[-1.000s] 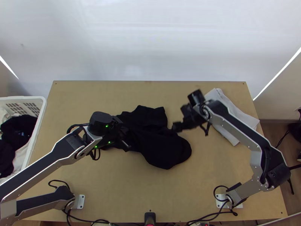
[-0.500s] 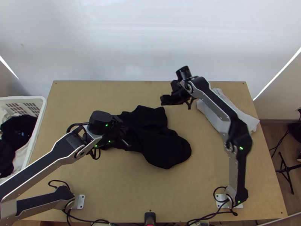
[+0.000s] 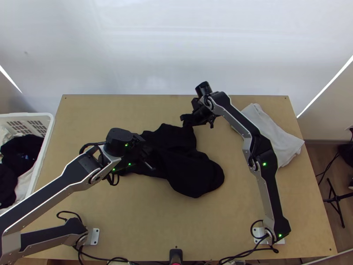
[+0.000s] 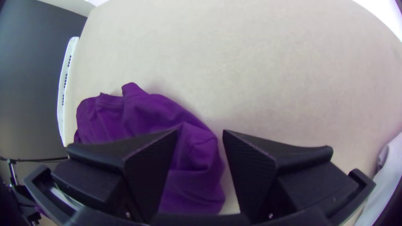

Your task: Fold the t-shirt

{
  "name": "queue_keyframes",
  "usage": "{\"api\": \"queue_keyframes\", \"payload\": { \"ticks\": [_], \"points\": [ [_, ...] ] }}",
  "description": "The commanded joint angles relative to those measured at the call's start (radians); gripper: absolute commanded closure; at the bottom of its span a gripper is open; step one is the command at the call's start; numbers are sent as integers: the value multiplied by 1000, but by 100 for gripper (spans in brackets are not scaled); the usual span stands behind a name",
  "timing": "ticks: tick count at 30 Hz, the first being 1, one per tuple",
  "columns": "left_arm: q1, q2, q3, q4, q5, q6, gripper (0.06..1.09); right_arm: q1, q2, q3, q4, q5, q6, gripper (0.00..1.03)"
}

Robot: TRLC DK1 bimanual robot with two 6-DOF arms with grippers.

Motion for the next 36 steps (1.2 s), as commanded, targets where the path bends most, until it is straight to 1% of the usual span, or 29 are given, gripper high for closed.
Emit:
{"api": "queue_keyframes", "payload": {
  "ticks": [1, 7, 8, 10, 12, 16, 21, 25, 28, 30, 36],
  "points": [
    [1, 7, 9, 0, 0, -2, 105, 16, 22, 22, -34, -1, -7, 51],
    [6, 12, 10, 0, 0, -2, 105, 16, 13, 21, -70, -1, -22, 51],
    [7, 13, 10, 0, 0, 0, 105, 16, 13, 21, -73, -1, -32, 61],
    [7, 16, 12, 1, 0, 0, 105, 14, 13, 21, -67, -1, -36, 84],
    [10, 21, 15, 3, 0, 1, 105, 13, 10, 21, -60, -1, -44, 100],
    [49, 35, 22, 23, 0, -2, 105, 6, -48, 19, -50, -1, -33, 100],
    [156, 70, 118, 50, -6, -55, 105, -26, -165, 50, -33, 1, 10, 100],
    [226, 72, 193, 89, -10, -60, 105, -52, -267, 102, -30, 1, 41, 100],
    [303, 87, 265, 90, -10, -59, 105, -69, -361, 104, -5, 19, 42, 100],
    [349, 93, 308, 80, -10, -54, 105, -89, -416, 104, -4, 48, 39, 100],
    [556, 124, 435, 54, -10, -65, 105, -196, -548, 113, 9, 71, 22, 100]
  ]
}}
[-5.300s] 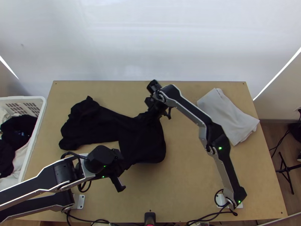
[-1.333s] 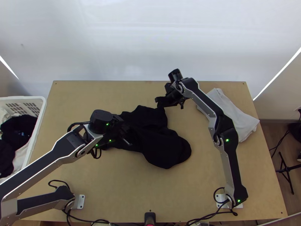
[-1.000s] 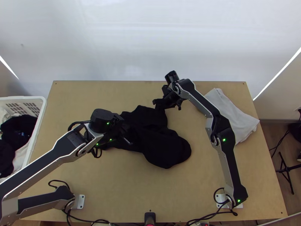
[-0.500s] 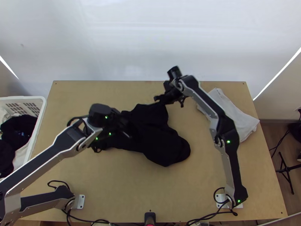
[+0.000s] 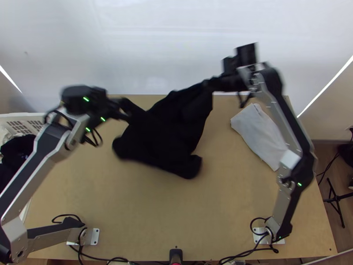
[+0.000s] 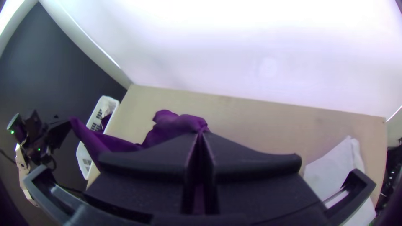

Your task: Fold the t-shirt

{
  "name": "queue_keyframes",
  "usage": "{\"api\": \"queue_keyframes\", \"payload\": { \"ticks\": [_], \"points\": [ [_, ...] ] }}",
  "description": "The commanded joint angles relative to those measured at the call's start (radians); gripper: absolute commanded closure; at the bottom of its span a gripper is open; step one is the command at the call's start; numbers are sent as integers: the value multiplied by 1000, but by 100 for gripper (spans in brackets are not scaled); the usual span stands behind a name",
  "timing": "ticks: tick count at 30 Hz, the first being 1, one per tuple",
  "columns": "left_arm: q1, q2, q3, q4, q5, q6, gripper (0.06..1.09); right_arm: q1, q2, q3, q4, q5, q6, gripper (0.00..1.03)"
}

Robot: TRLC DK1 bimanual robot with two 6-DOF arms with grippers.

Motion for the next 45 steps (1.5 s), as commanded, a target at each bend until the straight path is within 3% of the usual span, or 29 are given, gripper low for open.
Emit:
{"api": "queue_keyframes", "payload": {
  "ticks": [1, 10, 23, 28, 31, 34, 39, 45],
  "points": [
    [222, 32, 141, -22, 0, -17, 105, -117, -167, 16, 20, 34, -19, 100],
    [438, 9, 218, -72, -1, -78, 105, -276, -379, -23, 20, 36, -102, 100],
    [433, -226, 198, -114, 0, -138, 105, -195, -805, -293, -66, 53, -263, 100],
    [421, -396, 20, 20, 9, -193, 105, -200, -999, -438, -64, 91, -366, 100],
    [409, -520, -120, 187, 13, -239, 105, -212, -1114, -507, 23, 156, -383, 100],
    [409, -591, -176, 248, 11, -264, 105, -236, -1226, -572, 124, 240, -367, 100],
    [426, -673, -196, 213, 2, -312, 105, -330, -1345, -601, 213, 254, -309, 100],
    [452, -779, -201, 115, 2, -324, 105, -347, -1434, -624, 172, 254, -309, 100]
  ]
}}
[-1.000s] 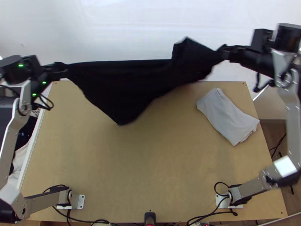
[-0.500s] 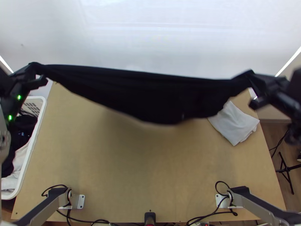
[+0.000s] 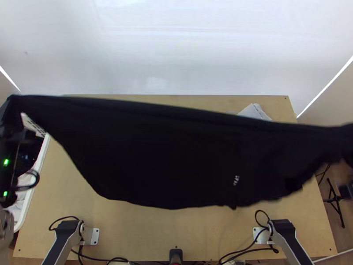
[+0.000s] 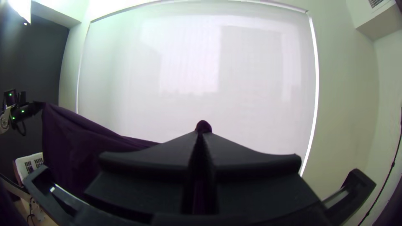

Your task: Fold the t-shirt

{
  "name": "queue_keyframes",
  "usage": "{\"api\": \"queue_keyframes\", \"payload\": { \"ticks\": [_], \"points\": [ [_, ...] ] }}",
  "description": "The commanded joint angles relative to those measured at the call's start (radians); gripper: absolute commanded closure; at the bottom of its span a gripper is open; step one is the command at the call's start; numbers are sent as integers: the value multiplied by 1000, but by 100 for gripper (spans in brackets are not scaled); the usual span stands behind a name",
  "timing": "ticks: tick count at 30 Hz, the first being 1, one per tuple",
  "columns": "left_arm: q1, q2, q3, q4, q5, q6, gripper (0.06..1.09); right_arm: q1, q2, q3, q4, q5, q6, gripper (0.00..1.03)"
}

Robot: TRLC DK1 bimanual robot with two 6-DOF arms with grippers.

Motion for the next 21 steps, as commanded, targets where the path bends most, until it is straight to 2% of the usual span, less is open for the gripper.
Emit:
{"api": "queue_keyframes", "payload": {
  "ticks": [1, 7, 11, 17, 21],
  "points": [
    [24, -136, -44, -73, -6, -24, 105, -40, -139, -55, -10, 22, 8, 100],
    [43, -218, -105, -180, -6, -15, 105, -36, -174, -76, -119, 16, 28, 100],
    [44, -245, -102, -237, -6, -10, 105, -42, -189, -86, -141, -23, 56, 100],
    [32, -297, -101, -228, -2, 7, 105, -80, -208, -67, -156, -64, 62, 100],
    [23, -345, -99, -237, 0, 11, 105, -80, -228, -23, -228, -72, 61, 100]
  ]
}}
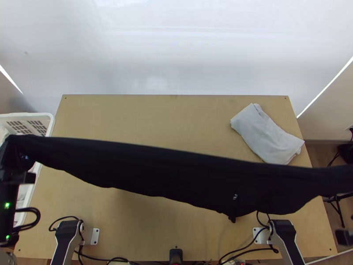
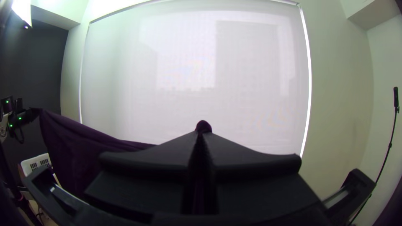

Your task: Fold the t-shirt

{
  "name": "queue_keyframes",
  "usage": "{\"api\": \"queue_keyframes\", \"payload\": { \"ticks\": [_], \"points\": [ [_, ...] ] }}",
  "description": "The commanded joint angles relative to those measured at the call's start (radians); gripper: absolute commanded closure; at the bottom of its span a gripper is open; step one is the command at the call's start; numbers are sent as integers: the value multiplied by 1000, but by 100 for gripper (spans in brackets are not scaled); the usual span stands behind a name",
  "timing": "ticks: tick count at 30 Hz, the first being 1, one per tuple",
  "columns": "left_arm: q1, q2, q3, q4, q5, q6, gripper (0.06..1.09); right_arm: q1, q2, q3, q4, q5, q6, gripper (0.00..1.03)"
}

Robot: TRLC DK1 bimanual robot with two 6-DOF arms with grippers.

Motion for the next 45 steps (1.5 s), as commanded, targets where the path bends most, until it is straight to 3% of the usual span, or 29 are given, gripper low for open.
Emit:
{"api": "queue_keyframes", "payload": {
  "ticks": [1, 8, 16, 22, 27, 32, 36, 40, 45],
  "points": [
    [-11, -79, 3, -27, 6, 14, 105, -13, -41, 52, -96, -26, 2, 100],
    [-5, -145, 43, -117, 8, 12, 105, -21, -73, 181, -258, -31, 2, 100],
    [-6, -182, 92, -168, 2, 15, 105, -30, -67, 309, -349, -34, 2, 100],
    [8, -188, 14, -199, 6, 7, 105, -73, -76, 115, -330, -148, 7, 100],
    [-17, -161, -149, -183, 9, 11, 105, -136, -103, -193, -169, -258, 30, 100],
    [-34, -75, -338, 10, 9, 34, 105, -147, -38, -461, 27, -302, 59, 100],
    [-37, 99, -431, 209, 9, 43, 105, -99, 82, -589, 220, -295, 62, 100],
    [-38, 316, -441, 392, 9, 40, 105, -6, 237, -667, 381, -223, 59, 100],
    [-37, 588, -410, 539, 9, 49, 105, 82, 472, -687, 546, -183, 65, 100]
  ]
}}
